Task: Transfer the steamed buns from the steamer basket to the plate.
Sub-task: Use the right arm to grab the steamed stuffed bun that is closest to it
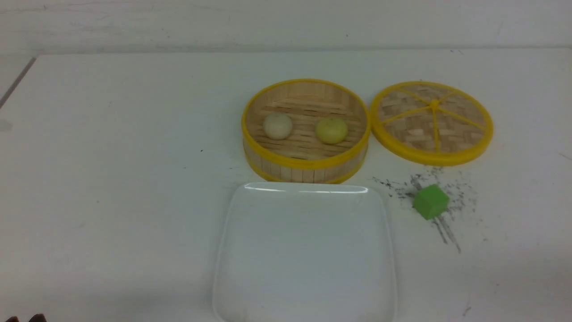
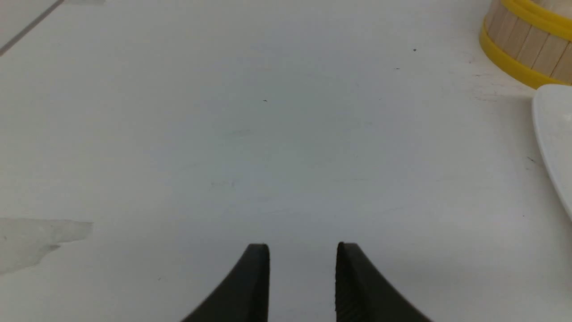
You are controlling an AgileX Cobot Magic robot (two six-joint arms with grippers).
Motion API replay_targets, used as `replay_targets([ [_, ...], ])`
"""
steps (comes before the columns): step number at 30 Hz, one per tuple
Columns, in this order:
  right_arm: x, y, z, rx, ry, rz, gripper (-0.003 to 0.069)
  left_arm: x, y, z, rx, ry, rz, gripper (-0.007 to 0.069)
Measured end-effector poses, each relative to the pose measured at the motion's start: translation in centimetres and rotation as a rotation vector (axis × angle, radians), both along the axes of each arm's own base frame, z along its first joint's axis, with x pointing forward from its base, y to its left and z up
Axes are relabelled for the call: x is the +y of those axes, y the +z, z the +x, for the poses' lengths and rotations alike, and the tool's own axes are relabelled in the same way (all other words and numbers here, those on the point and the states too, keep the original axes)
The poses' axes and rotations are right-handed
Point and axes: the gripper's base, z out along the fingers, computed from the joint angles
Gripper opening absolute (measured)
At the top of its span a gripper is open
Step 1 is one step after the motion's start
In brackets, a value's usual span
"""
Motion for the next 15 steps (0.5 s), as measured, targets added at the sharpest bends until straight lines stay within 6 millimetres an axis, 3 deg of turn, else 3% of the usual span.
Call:
replay_targets([
  [11, 0.02, -0.34, -0.04, 0.037, 0.005, -0.021, 0.0435, 0.01, 0.00, 0.00, 0.000, 0.000, 0.003, 0.0244],
  [15, 0.11, -0.47, -0.07, 0.048, 0.022, -0.070, 0.0435, -0.30, 0.04, 0.01, -0.005, -0.007, -0.087, 0.0244],
])
